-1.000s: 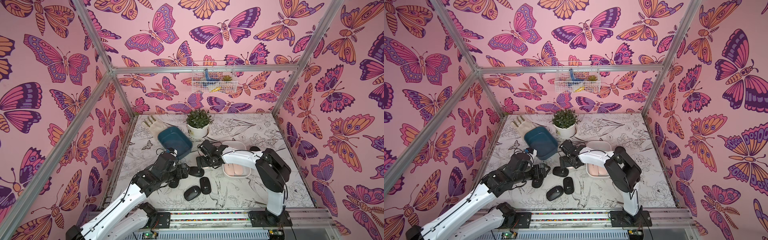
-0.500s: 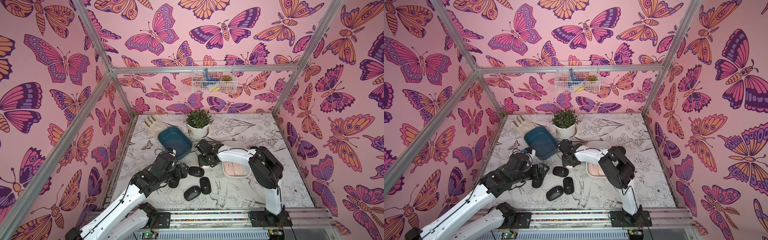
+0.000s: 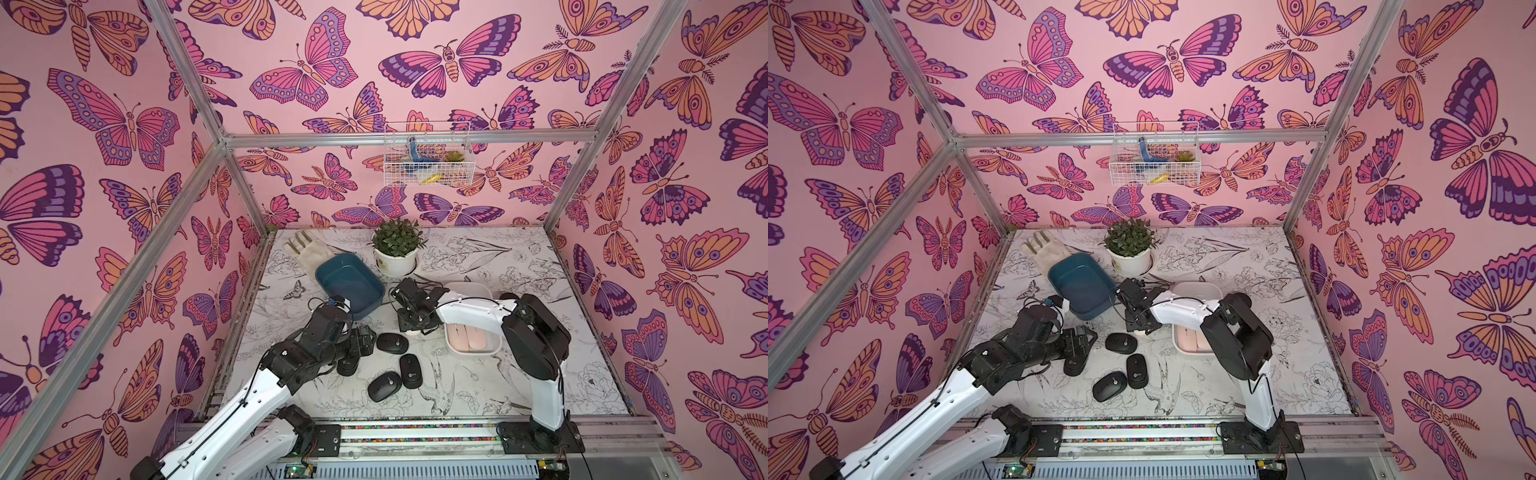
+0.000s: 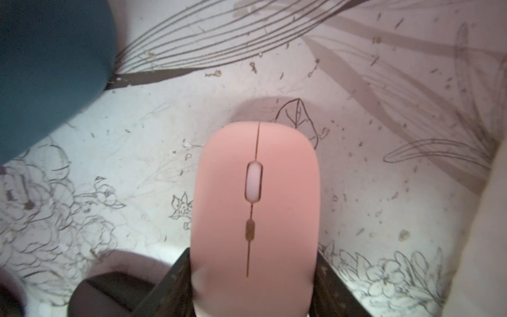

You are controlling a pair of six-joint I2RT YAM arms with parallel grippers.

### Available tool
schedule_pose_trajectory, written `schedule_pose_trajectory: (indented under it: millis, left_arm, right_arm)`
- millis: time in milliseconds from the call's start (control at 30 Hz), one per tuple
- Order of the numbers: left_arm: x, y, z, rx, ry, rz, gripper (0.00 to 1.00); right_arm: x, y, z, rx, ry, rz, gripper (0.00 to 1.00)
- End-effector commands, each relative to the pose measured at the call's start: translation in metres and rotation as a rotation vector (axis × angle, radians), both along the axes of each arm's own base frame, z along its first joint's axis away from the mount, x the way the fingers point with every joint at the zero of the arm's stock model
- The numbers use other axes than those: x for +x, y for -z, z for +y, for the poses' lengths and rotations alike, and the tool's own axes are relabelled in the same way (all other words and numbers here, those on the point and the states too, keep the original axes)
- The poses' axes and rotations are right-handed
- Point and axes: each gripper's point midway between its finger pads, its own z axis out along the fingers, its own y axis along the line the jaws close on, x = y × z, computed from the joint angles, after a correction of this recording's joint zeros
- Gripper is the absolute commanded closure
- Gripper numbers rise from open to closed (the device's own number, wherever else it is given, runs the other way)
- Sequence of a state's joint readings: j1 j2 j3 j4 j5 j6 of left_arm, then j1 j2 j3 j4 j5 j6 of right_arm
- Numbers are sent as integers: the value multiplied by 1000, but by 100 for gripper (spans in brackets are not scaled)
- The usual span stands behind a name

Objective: Place the mice by color into the storage box
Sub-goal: Pick up the mouse from the center of the board, then place the mouse in the storage box.

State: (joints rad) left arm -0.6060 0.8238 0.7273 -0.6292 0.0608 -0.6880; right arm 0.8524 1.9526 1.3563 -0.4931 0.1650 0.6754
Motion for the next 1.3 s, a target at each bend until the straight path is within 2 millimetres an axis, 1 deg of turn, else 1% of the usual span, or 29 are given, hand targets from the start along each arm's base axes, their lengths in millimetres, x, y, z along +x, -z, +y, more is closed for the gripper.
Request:
schedule_pose_trajectory:
  millis: [0, 100, 167, 200, 300, 367, 433, 500, 533, 567, 600, 800, 900, 1267]
  left_arm:
    - [-2, -2, 3, 8, 7, 1, 14]
    - [-1, -2, 2, 16, 13, 0, 14]
    - [0, -1, 1, 21, 17, 5, 14]
    - [1, 0, 1, 23, 19, 9, 14]
    - [2, 0, -2, 23, 26, 18, 14]
    - [3, 1, -4, 25, 30, 23, 14]
    - [4, 1, -5, 23, 31, 26, 14]
    - [4, 4, -6, 24, 32, 35, 14]
    - [5, 4, -6, 24, 30, 39, 14]
    - [5, 5, -7, 23, 30, 42, 14]
    - [6, 5, -7, 23, 30, 43, 14]
    - [6, 8, -8, 24, 24, 52, 15]
    - [6, 10, -7, 27, 23, 58, 15]
    - [7, 12, -8, 33, 19, 69, 15]
  right_arm:
    - [6, -57, -6, 54, -1, -102, 57]
    - [7, -80, -26, 56, 9, -135, 57]
    - [9, -89, -46, 32, 28, -151, 57]
    - [10, -91, -61, 6, 45, -158, 57]
    - [13, -88, -97, -25, 83, -146, 57]
    - [14, -76, -119, -34, 112, -125, 57]
    - [18, -74, -134, -10, 134, -128, 58]
    - [21, -64, -141, -9, 137, -102, 59]
    - [22, -64, -142, -5, 134, -99, 59]
    - [24, -51, -143, -26, 133, -72, 59]
    - [25, -45, -144, -34, 133, -63, 59]
    - [38, -18, -150, -62, 153, -26, 60]
    - [44, -10, -156, -75, 171, -23, 60]
    - [58, 4, -161, -86, 186, -19, 60]
